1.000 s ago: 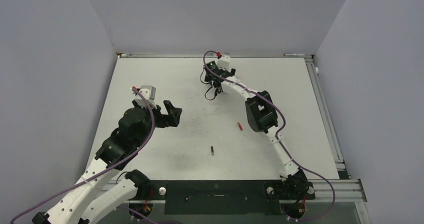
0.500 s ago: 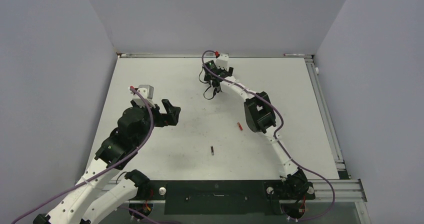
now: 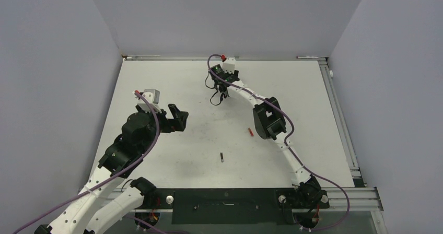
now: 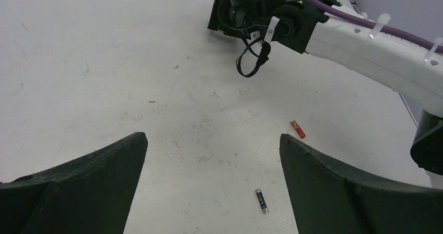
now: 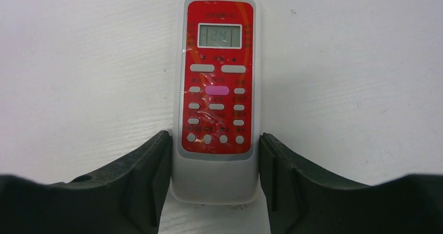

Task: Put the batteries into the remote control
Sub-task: Pick up the remote control from the center of the board.

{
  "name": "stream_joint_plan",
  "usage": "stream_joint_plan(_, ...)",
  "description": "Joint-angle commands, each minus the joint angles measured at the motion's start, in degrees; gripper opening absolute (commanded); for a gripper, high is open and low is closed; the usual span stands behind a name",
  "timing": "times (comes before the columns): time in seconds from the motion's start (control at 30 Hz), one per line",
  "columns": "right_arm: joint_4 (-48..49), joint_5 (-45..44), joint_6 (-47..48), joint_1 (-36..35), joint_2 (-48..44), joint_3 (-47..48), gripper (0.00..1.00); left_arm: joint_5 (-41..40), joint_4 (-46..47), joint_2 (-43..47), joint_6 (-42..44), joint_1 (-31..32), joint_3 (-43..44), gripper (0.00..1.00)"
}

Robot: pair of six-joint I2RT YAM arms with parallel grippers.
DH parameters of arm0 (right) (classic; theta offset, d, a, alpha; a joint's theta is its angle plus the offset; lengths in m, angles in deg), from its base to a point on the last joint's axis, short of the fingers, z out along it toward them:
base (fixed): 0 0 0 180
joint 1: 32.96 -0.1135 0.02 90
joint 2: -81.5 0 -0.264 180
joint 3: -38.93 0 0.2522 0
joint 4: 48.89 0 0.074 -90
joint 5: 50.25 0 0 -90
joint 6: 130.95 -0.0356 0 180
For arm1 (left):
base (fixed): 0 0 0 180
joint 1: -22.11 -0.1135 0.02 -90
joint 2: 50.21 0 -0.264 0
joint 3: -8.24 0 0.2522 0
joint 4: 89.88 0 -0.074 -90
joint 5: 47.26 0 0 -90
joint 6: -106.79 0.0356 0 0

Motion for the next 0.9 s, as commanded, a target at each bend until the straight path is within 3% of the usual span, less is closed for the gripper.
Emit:
stream_joint_plan(0.0,-3.4,1.3,-0.3,-0.3,0.8,1.0,0.44,-0.1,1.1,0.6,0.0,-0.5,1.8,0.96)
stream_joint_plan(0.2,-1.7,3.1,-1.5,-0.3,-2.4,-2.5,0.09,-0.8,1.1,0.6,0.3,-0.5,1.6,0.96)
stream_joint_plan(0.87,9.7,12.0,1.1,0.3,-26.2,-26.1,0.08,-3.0,1.0,0.3,1.6,-0.5,1.5,0.96)
